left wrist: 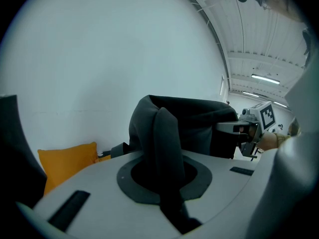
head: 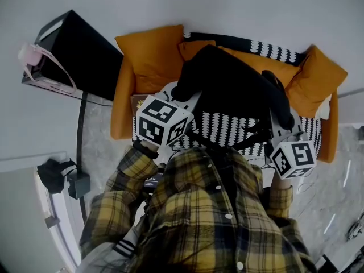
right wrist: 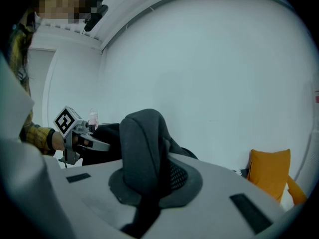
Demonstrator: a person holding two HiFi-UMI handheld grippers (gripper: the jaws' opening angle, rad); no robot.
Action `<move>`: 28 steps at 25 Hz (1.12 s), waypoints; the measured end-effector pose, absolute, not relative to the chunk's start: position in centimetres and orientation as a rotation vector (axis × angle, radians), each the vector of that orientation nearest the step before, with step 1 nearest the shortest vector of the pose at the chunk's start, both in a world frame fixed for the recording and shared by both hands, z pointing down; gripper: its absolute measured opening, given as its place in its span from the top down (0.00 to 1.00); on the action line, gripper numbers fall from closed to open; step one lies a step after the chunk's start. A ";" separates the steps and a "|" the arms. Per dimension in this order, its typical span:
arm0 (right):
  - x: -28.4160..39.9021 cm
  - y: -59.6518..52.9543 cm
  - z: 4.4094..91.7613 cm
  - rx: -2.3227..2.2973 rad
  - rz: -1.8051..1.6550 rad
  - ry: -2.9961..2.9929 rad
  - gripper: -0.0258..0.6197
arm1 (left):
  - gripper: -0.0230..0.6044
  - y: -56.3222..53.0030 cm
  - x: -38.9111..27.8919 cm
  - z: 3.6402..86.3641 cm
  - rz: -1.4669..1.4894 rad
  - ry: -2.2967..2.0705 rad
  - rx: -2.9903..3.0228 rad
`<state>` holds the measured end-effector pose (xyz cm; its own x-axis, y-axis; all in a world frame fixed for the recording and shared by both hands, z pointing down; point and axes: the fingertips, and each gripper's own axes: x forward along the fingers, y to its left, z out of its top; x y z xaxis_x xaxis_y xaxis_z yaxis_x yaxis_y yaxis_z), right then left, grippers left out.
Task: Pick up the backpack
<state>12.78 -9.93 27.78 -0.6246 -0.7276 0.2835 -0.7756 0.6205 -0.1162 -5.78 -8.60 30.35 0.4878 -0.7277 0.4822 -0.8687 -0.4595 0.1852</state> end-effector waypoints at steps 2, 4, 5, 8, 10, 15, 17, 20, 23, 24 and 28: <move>12.8 -9.9 27.9 1.239 0.345 -2.633 0.92 | 0.90 -8.6 -5.7 30.5 0.478 -1.325 2.330; 12.8 -9.7 28.1 1.236 0.350 -2.629 0.92 | 0.90 -8.4 -5.8 30.6 0.481 -1.325 2.327; 12.8 -9.7 28.2 1.234 0.351 -2.628 0.92 | 0.90 -8.3 -5.8 30.7 0.482 -1.325 2.326; 12.9 -9.6 28.3 1.229 0.353 -2.627 0.92 | 0.90 -8.1 -5.6 30.9 0.482 -1.326 2.322; 12.9 -9.6 28.4 1.226 0.354 -2.626 0.92 | 0.90 -8.1 -5.6 31.0 0.482 -1.329 2.319; 12.9 -9.6 28.5 1.221 0.361 -2.628 0.92 | 0.90 -8.1 -5.6 31.0 0.487 -1.333 2.317; 12.9 -9.5 28.5 1.220 0.362 -2.630 0.92 | 0.90 -8.1 -5.6 30.9 0.486 -1.335 2.316; 13.1 -9.5 28.5 1.219 0.362 -2.632 0.92 | 0.90 -8.0 -5.4 31.0 0.485 -1.337 2.317; 13.1 -9.5 28.7 1.216 0.364 -2.633 0.92 | 0.90 -7.9 -5.4 31.1 0.488 -1.335 2.316; 13.1 -9.5 28.7 1.215 0.367 -2.633 0.92 | 0.90 -7.9 -5.4 31.1 0.490 -1.335 2.315; 13.2 -9.5 28.9 1.212 0.375 -2.629 0.92 | 0.90 -7.8 -5.3 31.2 0.495 -1.333 2.310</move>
